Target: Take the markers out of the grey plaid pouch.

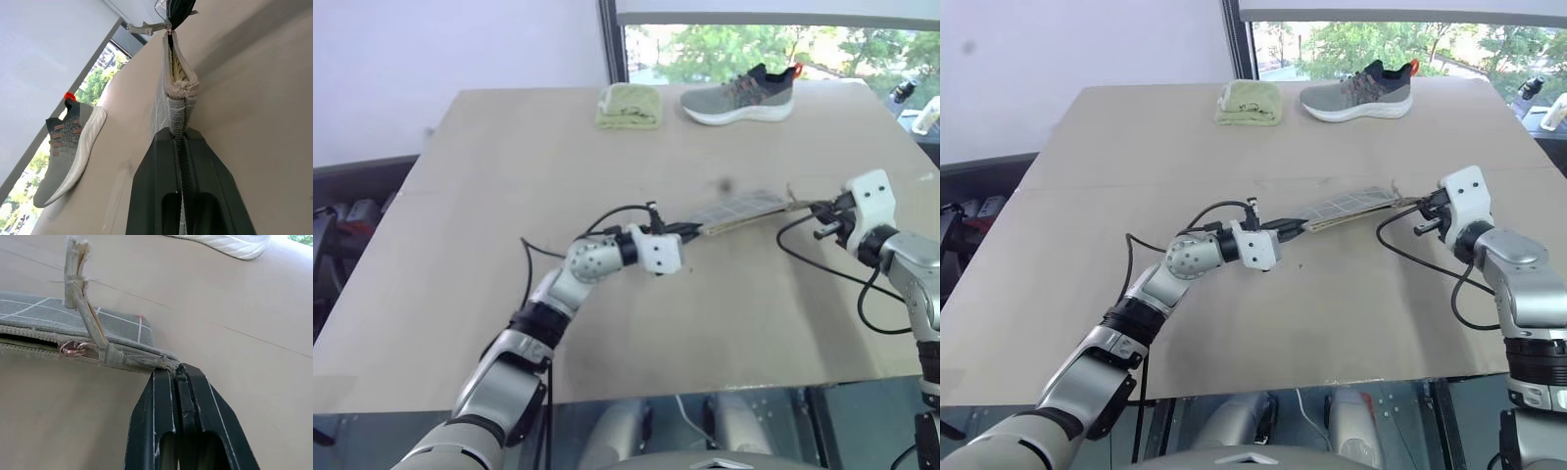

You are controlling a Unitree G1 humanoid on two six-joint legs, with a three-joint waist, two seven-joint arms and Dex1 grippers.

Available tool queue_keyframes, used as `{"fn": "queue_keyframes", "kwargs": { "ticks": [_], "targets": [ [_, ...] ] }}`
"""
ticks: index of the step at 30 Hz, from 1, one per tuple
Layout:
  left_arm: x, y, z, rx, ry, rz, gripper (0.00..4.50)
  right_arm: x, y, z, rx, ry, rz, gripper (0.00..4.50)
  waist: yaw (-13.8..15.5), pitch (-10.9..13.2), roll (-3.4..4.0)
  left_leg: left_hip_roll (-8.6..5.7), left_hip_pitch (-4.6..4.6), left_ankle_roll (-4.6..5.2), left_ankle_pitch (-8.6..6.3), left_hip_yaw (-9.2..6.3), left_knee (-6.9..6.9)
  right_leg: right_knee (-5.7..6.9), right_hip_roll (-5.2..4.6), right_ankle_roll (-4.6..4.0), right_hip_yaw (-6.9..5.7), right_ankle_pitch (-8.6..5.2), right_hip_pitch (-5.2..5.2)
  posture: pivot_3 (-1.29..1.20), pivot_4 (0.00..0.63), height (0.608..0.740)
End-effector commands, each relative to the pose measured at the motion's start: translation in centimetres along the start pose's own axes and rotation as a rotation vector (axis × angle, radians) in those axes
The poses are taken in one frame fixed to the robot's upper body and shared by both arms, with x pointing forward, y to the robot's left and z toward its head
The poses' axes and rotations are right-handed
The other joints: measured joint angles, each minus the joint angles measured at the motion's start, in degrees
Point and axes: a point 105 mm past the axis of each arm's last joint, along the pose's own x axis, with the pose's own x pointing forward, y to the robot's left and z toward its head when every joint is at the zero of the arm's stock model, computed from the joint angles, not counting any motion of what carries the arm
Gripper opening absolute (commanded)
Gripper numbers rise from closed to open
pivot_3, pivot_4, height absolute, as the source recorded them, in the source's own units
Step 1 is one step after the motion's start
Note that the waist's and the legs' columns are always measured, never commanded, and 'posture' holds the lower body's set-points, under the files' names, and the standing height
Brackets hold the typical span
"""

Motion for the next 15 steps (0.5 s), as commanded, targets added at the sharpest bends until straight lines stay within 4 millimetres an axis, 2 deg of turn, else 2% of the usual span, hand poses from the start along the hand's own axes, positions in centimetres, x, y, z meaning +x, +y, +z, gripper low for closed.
{"fn": "queue_keyframes", "kwargs": {
  "ticks": [1, 10, 15],
  "targets": [
    [-1.6, 1.2, -1.0, -0.006, 0.046, 0.045, 0.00, -2.5, -6.3, -0.3, -0.018, 0.041, -0.304, 0.07, 0.00, 0.00, 0.00, 0.00, 0.00, 0.00, 0.00, 0.00, 0.00, 0.00, 0.00, 0.00, 0.00, 0.00, 0.00, 0.00, 0.150, 0.740],
    [-1.6, 1.0, -1.1, -0.009, 0.049, 0.042, 0.00, -3.5, -8.1, -1.6, -0.012, 0.117, -0.400, 0.07, 0.02, 0.00, 0.00, 0.00, 0.00, 0.00, 0.00, 0.00, 0.00, 0.00, 0.00, 0.00, 0.00, 0.00, 0.00, 0.00, 0.150, 0.740],
    [-1.7, 0.9, -1.1, -0.010, 0.050, 0.039, 0.00, -3.8, -8.5, -1.6, -0.012, 0.120, -0.421, 0.07, 0.01, 0.00, 0.00, 0.00, 0.00, 0.00, 0.00, 0.00, 0.00, 0.00, 0.00, 0.00, 0.01, 0.00, 0.00, 0.00, 0.150, 0.740]
  ]
}}
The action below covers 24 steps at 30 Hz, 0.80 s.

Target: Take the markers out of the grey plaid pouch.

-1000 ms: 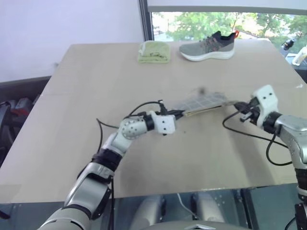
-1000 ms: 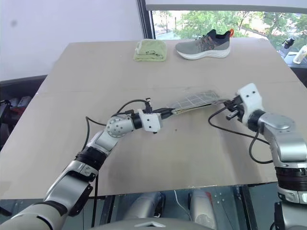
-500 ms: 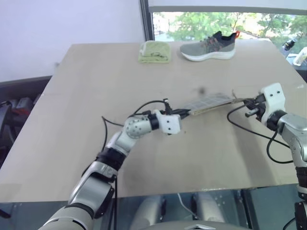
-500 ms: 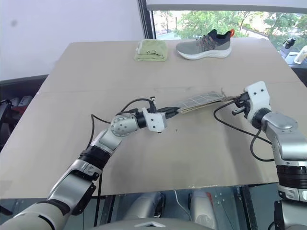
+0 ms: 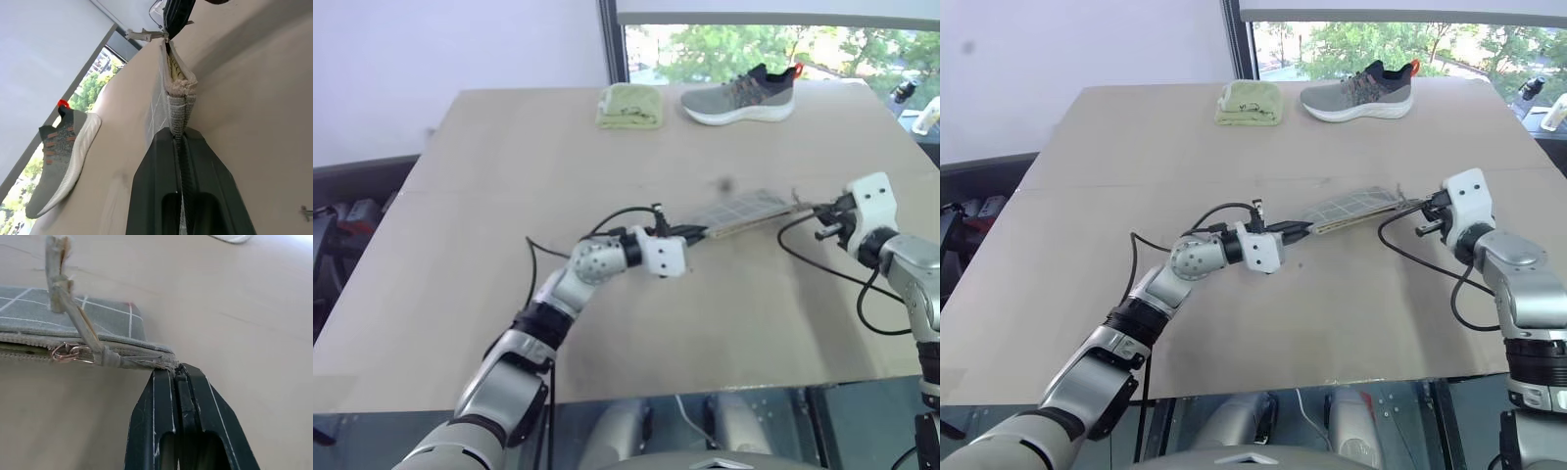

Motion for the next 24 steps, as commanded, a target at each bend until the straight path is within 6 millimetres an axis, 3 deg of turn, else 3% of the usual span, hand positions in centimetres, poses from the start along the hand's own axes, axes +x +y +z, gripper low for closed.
{"fn": "queue_keyframes", "kwargs": {
  "ticks": [1, 4, 7, 10, 12, 16, 24],
  "targets": [
    [-2.3, 1.6, -1.6, -0.011, 0.072, 0.069, 0.00, -3.2, -8.0, -0.3, -0.018, 0.052, -0.367, 0.07, 0.00, 0.00, 0.00, 0.00, 0.00, 0.00, 0.00, 0.00, 0.00, 0.00, 0.00, 0.00, 0.00, 0.00, 0.00, 0.00, 0.150, 0.740],
    [-2.3, 1.6, -1.7, -0.012, 0.073, 0.068, 0.00, -2.3, -6.0, 0.6, 0.027, 0.003, -0.260, 0.07, 0.00, 0.00, 0.00, 0.00, 0.00, 0.00, 0.00, 0.00, 0.00, 0.00, 0.00, 0.00, 0.00, 0.00, 0.00, 0.00, 0.150, 0.740],
    [-2.2, 1.5, -1.7, -0.013, 0.072, 0.066, 0.00, -1.2, 0.3, 1.8, 0.146, -0.063, 0.062, 0.07, -0.07, 0.00, 0.00, 0.01, 0.00, 0.00, 0.00, -0.01, 0.00, 0.00, 0.00, 0.00, 0.00, 0.00, 0.00, 0.00, 0.150, 0.740],
    [-2.1, 1.5, -1.6, -0.013, 0.069, 0.065, 0.00, -2.5, 6.7, 2.2, 0.212, -0.039, 0.413, 0.07, -0.11, 0.00, 0.00, 0.04, 0.00, 0.00, 0.00, -0.02, -0.05, 0.00, 0.00, 0.00, 0.02, 0.00, -0.02, 0.00, 0.150, 0.740],
    [-2.1, 1.4, -1.6, -0.014, 0.068, 0.065, 0.00, -3.7, 9.3, 2.3, 0.237, -0.019, 0.558, 0.07, -0.02, 0.00, 0.00, 0.03, 0.00, 0.01, -0.01, -0.02, -0.05, -0.01, -0.01, 0.00, 0.01, 0.00, -0.01, 0.00, 0.150, 0.740],
    [-2.1, 1.4, -1.6, -0.016, 0.066, 0.068, 0.00, -4.5, 11.4, 3.1, 0.253, -0.034, 0.654, 0.07, 0.29, -0.01, -0.02, -0.01, -0.02, 0.04, -0.02, -0.05, 0.05, -0.04, -0.02, 0.00, -0.06, 0.00, 0.04, 0.00, 0.150, 0.740],
    [-2.0, 1.4, -1.5, -0.016, 0.062, 0.066, 0.00, -3.2, 15.0, 4.0, 0.267, -0.056, 0.691, 0.07, -0.04, -0.01, -0.02, 0.01, -0.01, 0.03, -0.02, -0.05, 0.02, 0.00, -0.03, 0.00, -0.05, 0.00, 0.00, 0.00, 0.150, 0.740]
  ]
}}
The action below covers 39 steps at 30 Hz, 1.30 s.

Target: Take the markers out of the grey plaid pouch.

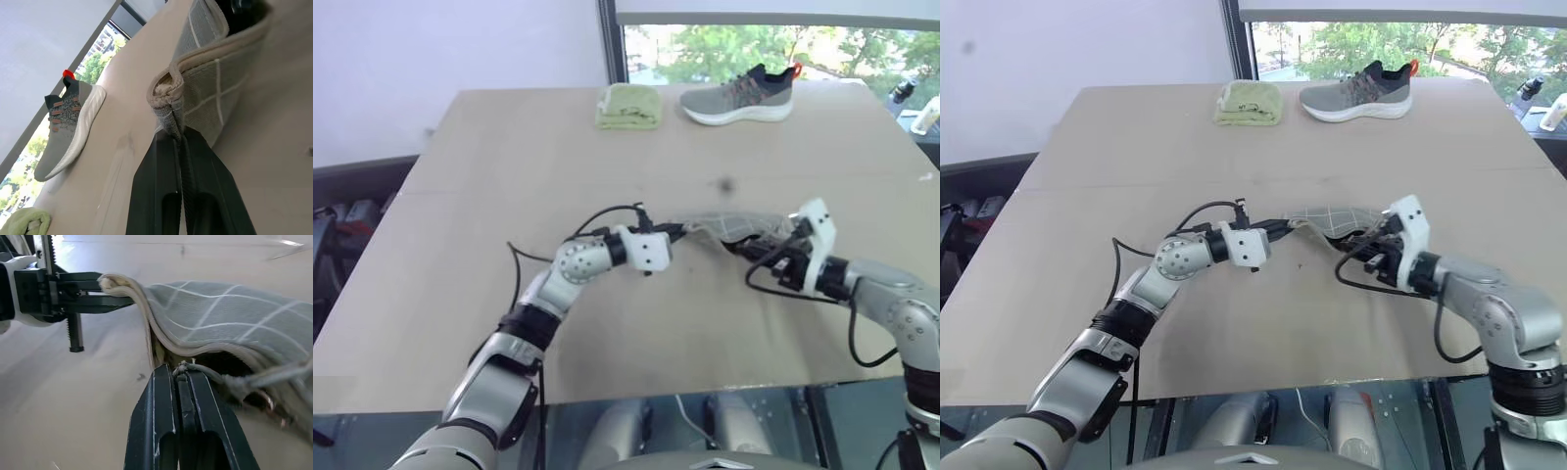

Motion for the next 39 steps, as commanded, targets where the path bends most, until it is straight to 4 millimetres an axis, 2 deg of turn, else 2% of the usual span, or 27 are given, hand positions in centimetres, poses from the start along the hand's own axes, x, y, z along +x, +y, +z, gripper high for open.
{"fn": "queue_keyframes", "kwargs": {
  "ticks": [1, 6, 12, 15, 17, 22, 24, 27, 28, 30, 31, 33, 39],
  "targets": [
    [0.0, 0.7, 0.6, 0.008, -0.025, 0.032, 0.00, 1.2, 2.2, 1.4, -0.058, -0.047, 0.060, 0.07, 0.00, 0.00, 0.00, 0.00, 0.00, 0.00, 0.00, 0.00, 0.00, -0.01, 0.00, 0.00, 0.00, 0.00, 0.00, 0.00, 0.150, 0.740],
    [0.0, 0.8, 0.5, 0.009, -0.022, 0.031, 0.00, 1.8, 3.7, 1.3, -0.058, -0.046, 0.126, 0.07, 0.12, 0.00, 0.00, -0.01, -0.01, 0.00, 0.00, -0.03, 0.00, -0.01, 0.01, 0.00, -0.04, 0.00, 0.00, 0.00, 0.150, 0.740],
    [-0.1, 0.7, 0.5, 0.007, -0.021, 0.028, 0.00, 0.8, 1.7, 1.1, -0.067, -0.037, 0.053, 0.07, 0.06, 0.00, 0.00, -0.03, -0.02, 0.00, 0.00, -0.04, 0.01, -0.01, 0.02, 0.00, -0.07, 0.00, 0.01, 0.00, 0.150, 0.740],
    [0.0, 0.6, 0.5, 0.007, -0.022, 0.026, 0.00, 0.7, 3.1, 1.1, -0.063, -0.039, 0.127, 0.07, 0.04, 0.00, 0.00, -0.02, -0.01, 0.00, 0.00, -0.04, 0.01, -0.01, 0.02, 0.00, -0.06, 0.00, 0.01, 0.00, 0.150, 0.740],
    [0.0, 0.6, 0.5, 0.008, -0.023, 0.027, 0.00, 0.7, 3.0, 1.0, -0.055, -0.039, 0.114, 0.07, 0.01, 0.00, 0.00, -0.01, -0.01, 0.00, 0.00, -0.04, 0.00, -0.01, 0.01, 0.00, -0.06, 0.00, 0.00, 0.00, 0.150, 0.740],
    [0.0, 0.6, 0.5, 0.007, -0.022, 0.030, 0.00, -1.5, -2.5, 1.4, -0.043, -0.057, -0.134, 0.07, 0.26, 0.00, 0.00, -0.04, -0.01, 0.00, 0.00, -0.03, 0.02, -0.01, 0.02, 0.00, -0.06, 0.00, 0.02, 0.00, 0.150, 0.740],
    [-0.1, 0.5, 0.5, 0.005, -0.021, 0.029, 0.00, -3.3, -5.8, 1.7, -0.034, -0.079, -0.285, 0.07, 0.40, 0.00, 0.00, -0.06, -0.01, 0.00, 0.00, -0.03, 0.03, -0.01, 0.04, 0.00, -0.07, 0.00, 0.02, 0.00, 0.150, 0.740],
    [-0.1, 0.5, 0.5, 0.005, -0.021, 0.029, 0.00, -7.4, -11.8, 2.5, 0.022, -0.157, -0.600, 0.07, 0.37, 0.00, 0.00, -0.05, -0.01, 0.00, 0.00, -0.02, 0.01, -0.01, 0.04, 0.00, -0.05, 0.00, 0.01, 0.00, 0.150, 0.740],
    [-0.1, 0.5, 0.5, 0.004, -0.021, 0.029, 0.00, -9.5, -14.1, 2.7, 0.051, -0.201, -0.745, 0.07, 0.38, 0.00, 0.00, -0.04, -0.01, 0.00, 0.00, -0.01, 0.01, 0.00, 0.03, 0.00, -0.05, 0.00, 0.01, 0.00, 0.150, 0.740],
    [-0.1, 0.5, 0.5, 0.004, -0.022, 0.029, 0.00, -12.8, -17.1, 2.4, 0.094, -0.255, -0.959, 0.07, 0.10, 0.00, 0.00, -0.03, 0.02, -0.01, 0.01, 0.04, 0.00, 0.01, 0.00, 0.00, 0.01, 0.00, 0.02, 0.00, 0.150, 0.740],
    [-0.1, 0.5, 0.5, 0.004, -0.023, 0.029, 0.00, -14.1, -18.0, 2.2, 0.102, -0.267, -1.030, 0.07, 0.06, 0.00, 0.00, -0.03, 0.02, 0.00, 0.01, 0.11, 0.00, 0.04, -0.02, 0.00, 0.09, 0.00, 0.01, 0.00, 0.150, 0.740],
    [-0.1, 0.4, 0.5, 0.004, -0.023, 0.027, 0.00, -15.1, -18.6, 1.8, 0.095, -0.271, -1.081, 0.07, -0.05, 0.00, 0.00, -0.01, 0.03, 0.00, 0.01, 0.10, -0.01, 0.04, 0.00, 0.00, 0.09, 0.00, 0.00, 0.00, 0.150, 0.740],
    [-0.2, 0.4, 0.5, 0.005, -0.021, 0.022, 0.00, -13.4, -17.6, 1.8, 0.101, -0.298, -1.003, 0.07, -0.10, -0.01, 0.02, 0.01, 0.03, 0.00, 0.01, 0.19, -0.06, 0.04, 0.01, 0.00, 0.17, 0.00, -0.06, 0.00, 0.150, 0.740]
  ]
}}
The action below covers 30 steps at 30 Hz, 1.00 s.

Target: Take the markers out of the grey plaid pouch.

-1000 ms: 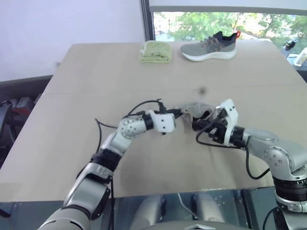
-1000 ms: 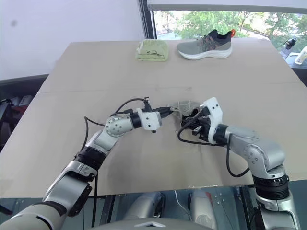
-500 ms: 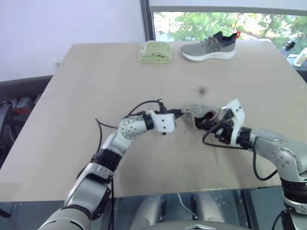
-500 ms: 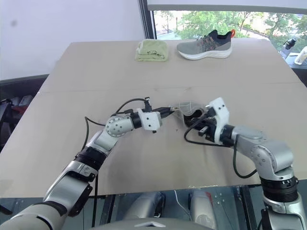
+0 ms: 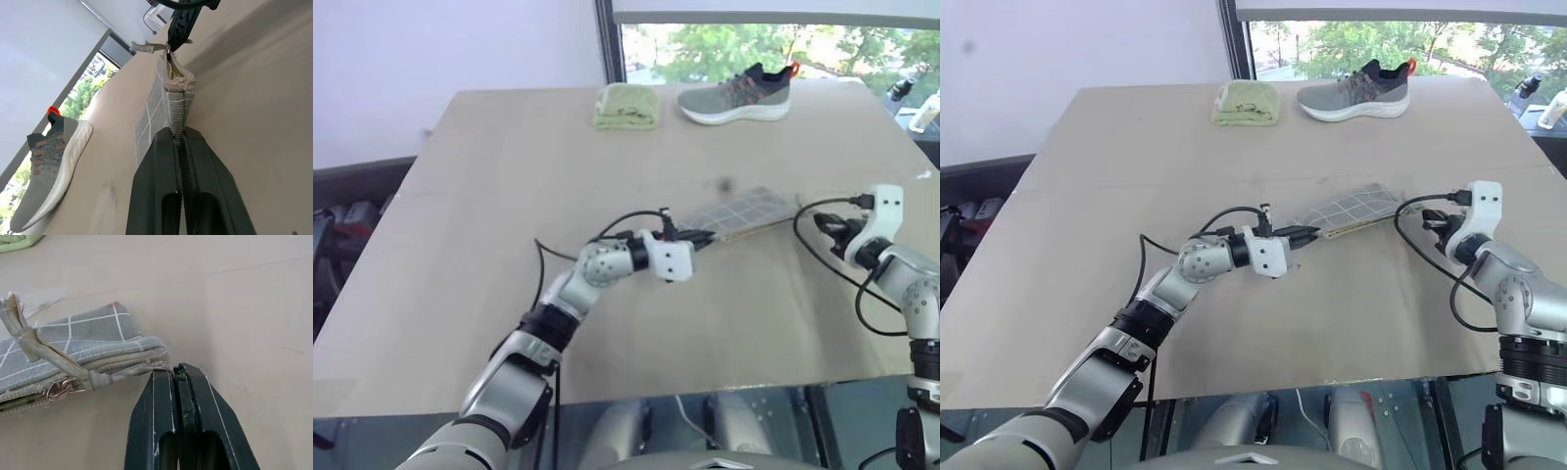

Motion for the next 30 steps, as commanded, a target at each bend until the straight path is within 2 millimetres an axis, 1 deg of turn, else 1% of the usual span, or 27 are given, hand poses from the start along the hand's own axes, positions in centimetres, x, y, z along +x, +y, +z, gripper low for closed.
{"fn": "queue_keyframes", "kwargs": {
  "ticks": [1, 2, 3, 5, 6, 8, 10, 13, 14, 15, 16, 17, 19, 20, 23, 25, 30],
  "targets": [
    [-2.8, 1.6, -1.8, -0.002, 0.081, 0.064, 0.00, -3.1, -6.1, 2.8, -0.007, -0.116, -0.276, 0.07, 0.06, 0.00, 0.00, 0.00, 0.00, 0.00, 0.00, 0.00, 0.02, 0.01, 0.00, 0.00, -0.01, 0.00, 0.01, 0.00, 0.150, 0.740],
    [-2.8, 1.6, -1.8, -0.002, 0.081, 0.064, 0.00, -2.8, -4.7, 2.5, -0.021, -0.093, -0.188, 0.07, 0.09, 0.00, 0.00, 0.00, 0.00, 0.00, 0.00, -0.01, 0.02, 0.01, 0.01, 0.00, -0.01, 0.00, 0.01, 0.00, 0.150, 0.740],
    [-2.8, 1.6, -1.8, -0.001, 0.082, 0.064, 0.00, -2.6, -2.9, 2.3, -0.032, -0.071, -0.085, 0.33, 0.16, 0.00, 0.00, 0.00, 0.00, 0.00, 0.00, -0.01, 0.02, 0.01, 0.01, 0.00, -0.01, 0.00, 0.01, 0.00, 0.150, 0.740],
    [-2.9, 1.6, -1.8, -0.001, 0.083, 0.064, 0.00, -2.7, -0.2, 1.7, -0.067, -0.028, 0.067, 0.98, 0.22, 0.01, 0.02, 0.00, -0.01, 0.00, 0.00, -0.04, -0.01, 0.00, 0.01, 0.00, -0.04, 0.00, 0.00, 0.00, 0.150, 0.740],
    [-2.9, 1.7, -1.8, -0.001, 0.083, 0.065, 0.00, -2.9, 0.8, 1.6, -0.092, -0.014, 0.125, 1.41, 0.18, 0.01, 0.02, -0.01, -0.01, 0.00, 0.00, -0.04, -0.02, -0.01, 0.02, 0.00, -0.04, 0.00, -0.02, 0.00, 0.150, 0.740],
    [-2.9, 1.7, -1.8, -0.002, 0.083, 0.067, 0.00, -3.4, 2.2, 1.6, -0.098, 0.000, 0.213, 2.26, -0.03, 0.01, 0.02, -0.01, -0.02, 0.01, 0.00, 0.00, -0.02, -0.02, 0.05, 0.00, -0.01, 0.00, -0.02, 0.00, 0.150, 0.740],
    [-2.9, 1.8, -1.8, -0.002, 0.082, 0.068, 0.00, -4.1, 3.5, 1.7, -0.092, 0.021, 0.309, 2.26, 0.06, 0.01, 0.02, 0.00, 0.04, 0.02, -0.01, 0.02, 0.04, -0.01, 0.04, 0.00, 0.01, 0.00, 0.06, 0.00, 0.150, 0.740],
    [-2.8, 1.9, -1.7, -0.007, 0.078, 0.073, 0.00, -5.6, 7.4, 1.8, -0.101, 0.043, 0.530, 2.26, 0.19, 0.01, 0.01, 0.01, 0.06, 0.03, -0.02, -0.04, 0.06, 0.01, 0.04, 0.00, -0.05, 0.00, 0.09, 0.00, 0.150, 0.740],
    [-2.8, 1.9, -1.6, -0.009, 0.077, 0.075, 0.00, -5.8, 8.1, 1.9, -0.101, 0.045, 0.565, 2.26, 0.21, 0.01, 0.01, 0.02, 0.06, 0.03, -0.02, -0.06, 0.04, 0.01, 0.02, 0.00, -0.07, 0.00, 0.09, 0.00, 0.150, 0.740],
    [-2.7, 2.0, -1.5, -0.012, 0.072, 0.078, 0.00, -5.8, 8.9, 1.8, -0.098, 0.042, 0.595, 1.87, 0.21, 0.01, 0.01, 0.03, 0.06, 0.03, -0.02, -0.08, 0.04, 0.01, 0.02, 0.00, -0.08, 0.00, 0.08, 0.00, 0.150, 0.740],
    [-2.6, 2.1, -1.5, -0.014, 0.069, 0.081, 0.00, -5.8, 9.4, 1.8, -0.097, 0.040, 0.611, 1.73, 0.22, 0.01, 0.01, 0.02, 0.06, 0.03, -0.02, -0.08, 0.03, -0.01, 0.02, 0.00, -0.08, 0.00, 0.09, 0.00, 0.150, 0.740],
    [-2.5, 2.2, -1.3, -0.015, 0.063, 0.084, 0.00, -5.5, 9.8, 1.6, -0.104, 0.039, 0.616, 1.38, 0.21, 0.01, 0.00, 0.02, 0.06, 0.03, -0.02, -0.07, 0.03, -0.02, 0.01, 0.00, -0.07, 0.00, 0.09, 0.00, 0.150, 0.740],
    [-2.2, 2.4, -0.9, -0.018, 0.047, 0.092, 0.00, -4.9, 10.4, 1.0, -0.116, 0.037, 0.616, 0.42, 0.21, 0.00, -0.02, 0.01, 0.05, 0.03, -0.02, -0.06, 0.04, -0.02, 0.00, 0.00, -0.07, 0.00, 0.09, 0.00, 0.150, 0.740],
    [-2.0, 2.5, -0.6, -0.018, 0.036, 0.095, 0.00, -4.5, 10.6, 0.7, -0.121, 0.037, 0.617, 0.02, 0.21, 0.00, -0.02, 0.01, 0.05, 0.03, -0.02, -0.06, 0.05, -0.02, -0.01, 0.00, -0.07, 0.00, 0.09, 0.00, 0.150, 0.740],
    [-1.7, 2.8, 0.2, -0.017, 0.013, 0.099, 0.00, -3.6, 11.1, -0.1, -0.150, 0.045, 0.611, 0.02, 0.27, 0.00, -0.02, 0.01, 0.04, 0.02, -0.02, -0.06, 0.05, -0.02, -0.01, 0.00, -0.08, 0.00, 0.08, 0.00, 0.150, 0.740],
    [-1.6, 2.9, 0.6, -0.017, 0.002, 0.101, 0.00, -2.7, 10.9, -0.1, -0.168, 0.037, 0.579, 0.02, 0.26, 0.00, -0.02, 0.00, 0.04, 0.02, -0.02, -0.06, 0.05, -0.02, -0.01, 0.00, -0.08, 0.00, 0.07, 0.00, 0.150, 0.740],
    [-1.4, 2.8, 1.2, -0.020, -0.011, 0.095, 0.00, -1.7, 11.2, 0.9, -0.167, -0.009, 0.572, 0.02, 0.22, 0.00, -0.02, 0.00, 0.03, 0.02, -0.01, -0.06, 0.04, -0.03, 0.00, 0.00, -0.07, 0.00, 0.06, 0.00, 0.150, 0.740]
  ]
}}
